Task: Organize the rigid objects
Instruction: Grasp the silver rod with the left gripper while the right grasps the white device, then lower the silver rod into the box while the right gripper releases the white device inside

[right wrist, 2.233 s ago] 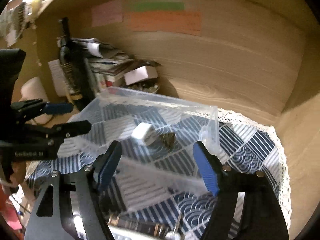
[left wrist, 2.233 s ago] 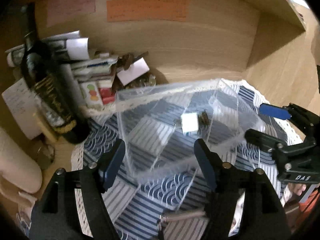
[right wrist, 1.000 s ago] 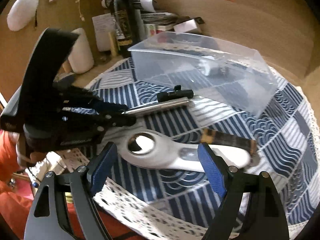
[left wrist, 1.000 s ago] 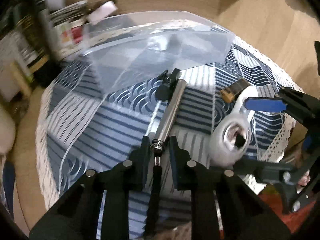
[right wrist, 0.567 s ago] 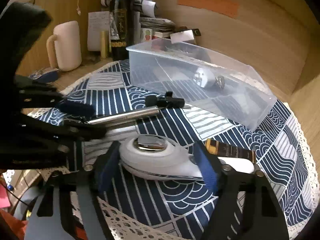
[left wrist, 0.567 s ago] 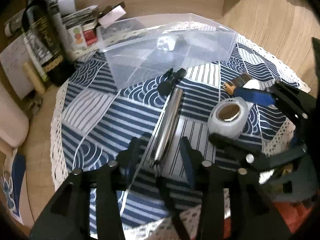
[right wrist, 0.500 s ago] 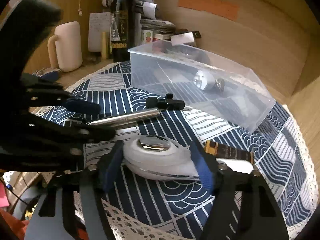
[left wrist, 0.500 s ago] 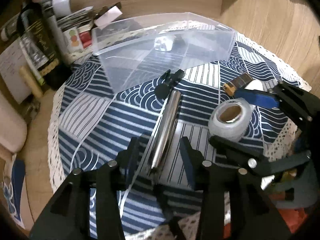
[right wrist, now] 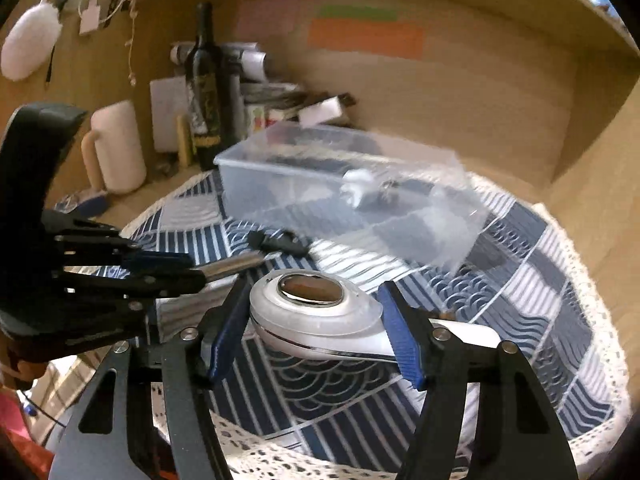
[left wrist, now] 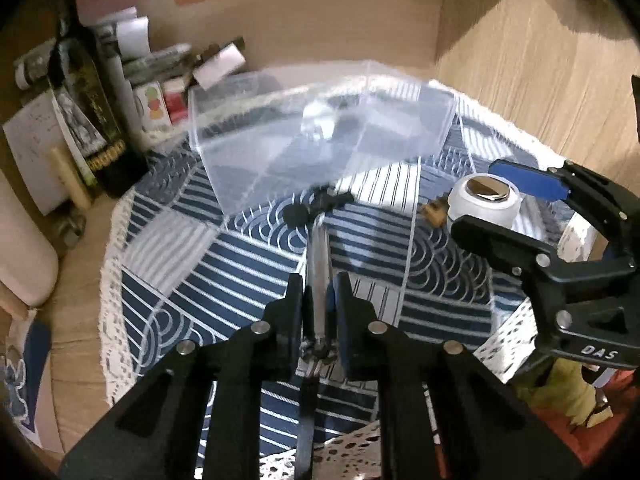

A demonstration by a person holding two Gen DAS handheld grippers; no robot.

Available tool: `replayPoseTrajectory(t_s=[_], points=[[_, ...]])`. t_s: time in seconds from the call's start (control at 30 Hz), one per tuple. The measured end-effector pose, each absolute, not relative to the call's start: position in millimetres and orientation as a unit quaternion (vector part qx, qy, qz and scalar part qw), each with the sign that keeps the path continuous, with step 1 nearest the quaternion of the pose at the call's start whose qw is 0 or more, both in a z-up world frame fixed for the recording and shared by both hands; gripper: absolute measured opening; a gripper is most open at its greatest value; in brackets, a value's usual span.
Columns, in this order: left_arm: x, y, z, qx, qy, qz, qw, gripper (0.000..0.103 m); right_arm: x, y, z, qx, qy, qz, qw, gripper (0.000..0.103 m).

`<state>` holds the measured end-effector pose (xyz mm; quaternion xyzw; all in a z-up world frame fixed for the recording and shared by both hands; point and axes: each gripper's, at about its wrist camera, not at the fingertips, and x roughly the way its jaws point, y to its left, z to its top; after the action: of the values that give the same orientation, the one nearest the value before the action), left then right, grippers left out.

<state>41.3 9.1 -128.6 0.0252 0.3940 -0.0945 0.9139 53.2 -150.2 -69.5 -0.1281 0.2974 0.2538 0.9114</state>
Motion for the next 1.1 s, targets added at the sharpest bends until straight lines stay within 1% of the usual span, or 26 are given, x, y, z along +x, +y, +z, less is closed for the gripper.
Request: replayPoseTrajectory(t_s=[0.4, 0.9, 1.1], points=[[45, 19, -69, -0.005, 0.324, -0.096, 0.941, 0.014, 62, -155, -24, -0.121, 0.228, 0.237, 0.937, 0.062], [102, 48, -17, -0.039, 0.306, -0.085, 0.948, 0.014, 107, -145, 2, -0.122, 0.199, 0.237, 0.943, 0.062], [132, 52, 1, -0.035, 0.293, -0.068, 0.953, 0.014, 130, -136, 6, -0.124, 0.195, 0.245, 0.942, 0.062]])
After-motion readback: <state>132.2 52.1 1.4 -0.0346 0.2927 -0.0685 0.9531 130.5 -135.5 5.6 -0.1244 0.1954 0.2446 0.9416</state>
